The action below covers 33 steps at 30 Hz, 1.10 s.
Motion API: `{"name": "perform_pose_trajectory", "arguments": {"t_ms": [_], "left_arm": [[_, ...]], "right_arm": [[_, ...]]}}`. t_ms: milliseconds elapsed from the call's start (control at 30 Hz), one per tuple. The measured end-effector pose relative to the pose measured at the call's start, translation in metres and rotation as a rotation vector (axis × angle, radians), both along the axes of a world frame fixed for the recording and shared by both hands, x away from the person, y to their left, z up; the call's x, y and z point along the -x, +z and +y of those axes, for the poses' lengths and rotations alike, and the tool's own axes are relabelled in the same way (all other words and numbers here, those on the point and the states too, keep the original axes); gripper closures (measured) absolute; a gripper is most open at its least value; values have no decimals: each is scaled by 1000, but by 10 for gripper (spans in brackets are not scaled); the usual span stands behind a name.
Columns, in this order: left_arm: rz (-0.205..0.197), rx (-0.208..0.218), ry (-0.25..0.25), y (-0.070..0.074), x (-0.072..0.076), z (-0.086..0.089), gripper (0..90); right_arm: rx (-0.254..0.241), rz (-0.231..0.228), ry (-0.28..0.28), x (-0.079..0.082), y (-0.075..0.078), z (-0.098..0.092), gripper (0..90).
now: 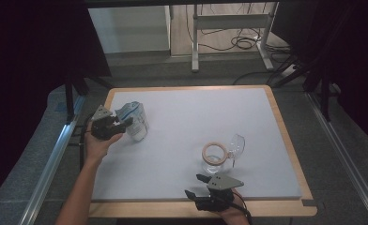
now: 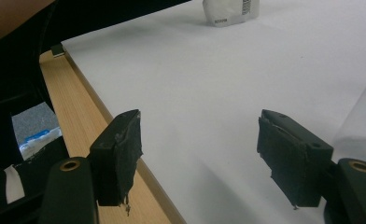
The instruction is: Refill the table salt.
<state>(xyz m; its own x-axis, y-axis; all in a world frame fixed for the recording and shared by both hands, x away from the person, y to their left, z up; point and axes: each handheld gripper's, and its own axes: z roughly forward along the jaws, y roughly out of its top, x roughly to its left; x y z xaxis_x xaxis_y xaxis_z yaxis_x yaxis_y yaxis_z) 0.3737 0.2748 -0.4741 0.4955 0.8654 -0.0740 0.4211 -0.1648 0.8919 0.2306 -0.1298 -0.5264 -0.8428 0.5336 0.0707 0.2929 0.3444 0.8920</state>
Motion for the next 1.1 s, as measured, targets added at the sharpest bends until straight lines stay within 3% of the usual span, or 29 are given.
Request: {"name": "perform_pose_trajectory", "arguments": {"t_ms": [100,200,367,500,800,833,1100], "left_arm": [[-1,5,-17,-5,-1,0,638],[-5,12,-28,-7,-2,-1,751],[-15,47,-37,-7,-2,0,889],[-4,71,-31,-8,-2,-1,893],[19,65,-38,-9,-2,-1,900],[20,79,-40,-9,-3,-2,900],[20,88,-66,4,-1,-7,900]], "right_arm": [[3,0,1,0,0,0,312],[2,0,1,0,0,1,311],[3,2,1,0,-1,1,310],[4,0,2,0,-1,1,308],[3,-3,1,0,-1,2,307],[3,-2,0,0,-1,1,307],[8,-7,-3,0,0,1,307]]}}
